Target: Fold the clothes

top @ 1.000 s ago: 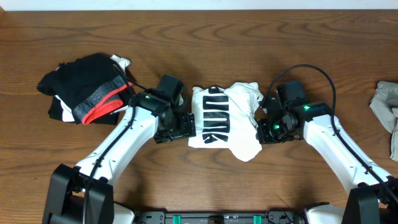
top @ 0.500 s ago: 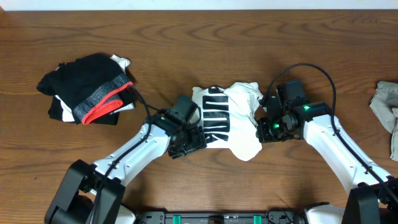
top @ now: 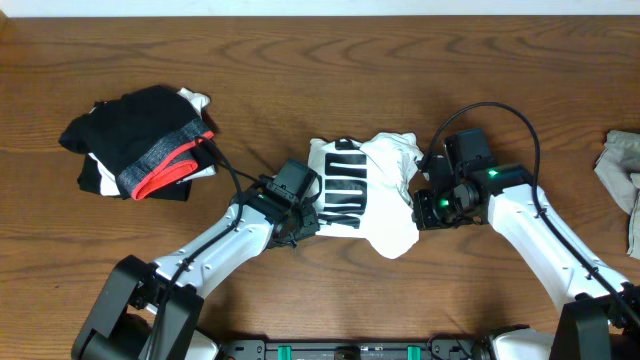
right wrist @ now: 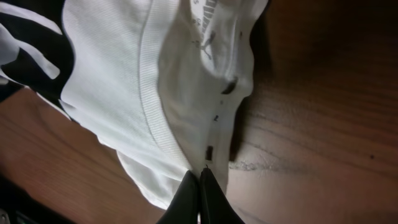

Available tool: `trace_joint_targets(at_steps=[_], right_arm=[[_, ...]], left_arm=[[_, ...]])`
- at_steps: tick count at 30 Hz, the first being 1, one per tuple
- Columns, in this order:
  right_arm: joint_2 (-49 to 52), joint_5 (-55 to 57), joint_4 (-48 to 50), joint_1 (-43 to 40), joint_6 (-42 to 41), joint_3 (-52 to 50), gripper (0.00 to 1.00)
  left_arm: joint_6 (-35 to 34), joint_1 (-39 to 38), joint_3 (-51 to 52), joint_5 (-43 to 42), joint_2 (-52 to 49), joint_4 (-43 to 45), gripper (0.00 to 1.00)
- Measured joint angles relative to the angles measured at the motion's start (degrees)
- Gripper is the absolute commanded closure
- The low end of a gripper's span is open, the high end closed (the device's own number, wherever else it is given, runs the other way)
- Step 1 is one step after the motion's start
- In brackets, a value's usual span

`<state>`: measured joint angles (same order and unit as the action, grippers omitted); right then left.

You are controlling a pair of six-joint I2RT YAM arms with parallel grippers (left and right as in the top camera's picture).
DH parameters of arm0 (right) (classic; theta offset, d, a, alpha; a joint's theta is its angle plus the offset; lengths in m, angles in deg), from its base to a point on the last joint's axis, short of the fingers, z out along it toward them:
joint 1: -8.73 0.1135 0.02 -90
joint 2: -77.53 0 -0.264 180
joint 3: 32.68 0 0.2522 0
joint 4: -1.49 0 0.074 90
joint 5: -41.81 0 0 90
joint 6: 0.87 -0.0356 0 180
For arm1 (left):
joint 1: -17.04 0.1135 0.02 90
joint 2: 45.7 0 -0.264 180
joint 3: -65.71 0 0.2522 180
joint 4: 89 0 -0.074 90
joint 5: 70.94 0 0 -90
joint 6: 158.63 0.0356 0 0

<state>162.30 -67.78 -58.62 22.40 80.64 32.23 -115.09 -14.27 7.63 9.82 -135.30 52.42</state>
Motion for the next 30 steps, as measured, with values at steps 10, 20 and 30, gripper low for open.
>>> trace_joint_targets(at_steps=[10,20,30], right_arm=[[0.0,3.0,-3.2,0.1,0.0,0.0,0.97],[0.0,9.3,-3.9,-0.1,0.3,0.0,0.75],[0.0,-4.6,13.2,0.0,-2.9,0.3,0.75]], left_arm=[[1.5,-0.4,-0.1,0.1,0.0,-5.8,0.94],[2.4,2.1,0.0,1.4,8.2,-16.4,0.42],[8.0,2.7,-0.2,0.9,22.7,-13.4,0.30]])
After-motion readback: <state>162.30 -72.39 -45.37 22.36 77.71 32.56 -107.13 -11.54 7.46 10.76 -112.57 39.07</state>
